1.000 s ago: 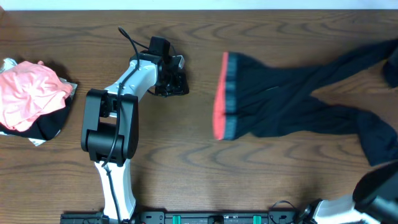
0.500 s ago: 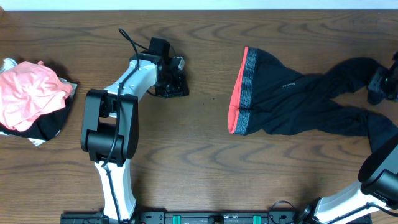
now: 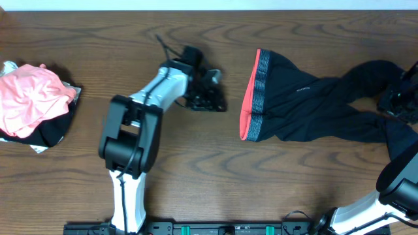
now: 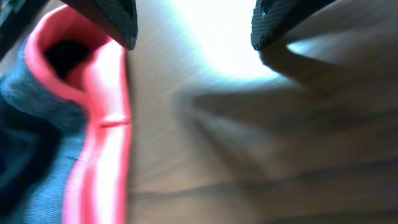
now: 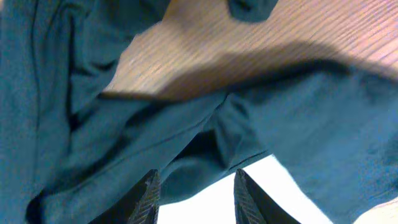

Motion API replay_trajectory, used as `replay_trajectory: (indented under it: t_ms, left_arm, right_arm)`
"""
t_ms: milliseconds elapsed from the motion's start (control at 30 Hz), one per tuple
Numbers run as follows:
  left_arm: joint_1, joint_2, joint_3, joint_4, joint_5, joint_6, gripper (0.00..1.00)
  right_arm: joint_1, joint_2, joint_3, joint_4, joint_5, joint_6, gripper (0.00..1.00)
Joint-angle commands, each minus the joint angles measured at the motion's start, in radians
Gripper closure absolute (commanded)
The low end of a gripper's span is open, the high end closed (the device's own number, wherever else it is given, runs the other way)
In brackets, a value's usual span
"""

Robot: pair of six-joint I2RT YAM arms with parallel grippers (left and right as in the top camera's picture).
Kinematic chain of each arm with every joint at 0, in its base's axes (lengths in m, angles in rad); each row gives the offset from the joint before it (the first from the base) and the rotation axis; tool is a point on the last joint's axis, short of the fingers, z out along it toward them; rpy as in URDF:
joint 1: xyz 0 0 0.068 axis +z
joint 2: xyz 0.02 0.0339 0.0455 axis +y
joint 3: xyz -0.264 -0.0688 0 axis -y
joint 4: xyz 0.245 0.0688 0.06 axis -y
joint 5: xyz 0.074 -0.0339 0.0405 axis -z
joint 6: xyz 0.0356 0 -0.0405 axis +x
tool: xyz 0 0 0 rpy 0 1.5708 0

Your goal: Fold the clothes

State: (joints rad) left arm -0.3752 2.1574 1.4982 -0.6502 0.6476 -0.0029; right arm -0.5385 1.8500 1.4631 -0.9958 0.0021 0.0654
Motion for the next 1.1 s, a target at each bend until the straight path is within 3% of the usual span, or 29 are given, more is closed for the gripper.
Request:
replay_trajectory:
  t_ms: [0, 400, 533, 767, 900, 1067]
  left_arm:
    - [-0.044, 0.021, -0.003, 0.038, 0.022, 0.043, 0.41]
    - [-0.17, 0.021, -0.003, 0.093, 0.029, -0.05, 0.4]
    - [-0.185, 0.021, -0.003, 0.124, 0.133, -0.055, 0.4]
    - [-0.174, 0.021, 0.002, 0.144, 0.155, -0.085, 0.41]
    - [-0.138, 0.019, 0.032, 0.143, 0.153, -0.087, 0.51]
    - [-0.113, -0.015, 0.048, 0.136, 0.153, -0.115, 0.51]
  right_arm:
    - [0.01, -0.016, 0.006, -0.023, -0.052, 0.024, 0.63]
    - [0.01, -0.016, 0.006, -0.034, -0.053, 0.024, 0.63]
    - [0.01, -0.016, 0.006, -0.032, -0.052, 0.024, 0.63]
    - [0.01, -0.016, 0.006, -0.03, -0.052, 0.024, 0.63]
    - [0.01, -0.016, 0.005, -0.029, -0.052, 0.024, 0.63]
    - [0.01, -0.016, 0.003, -0.029, -0.056, 0.024, 0.62]
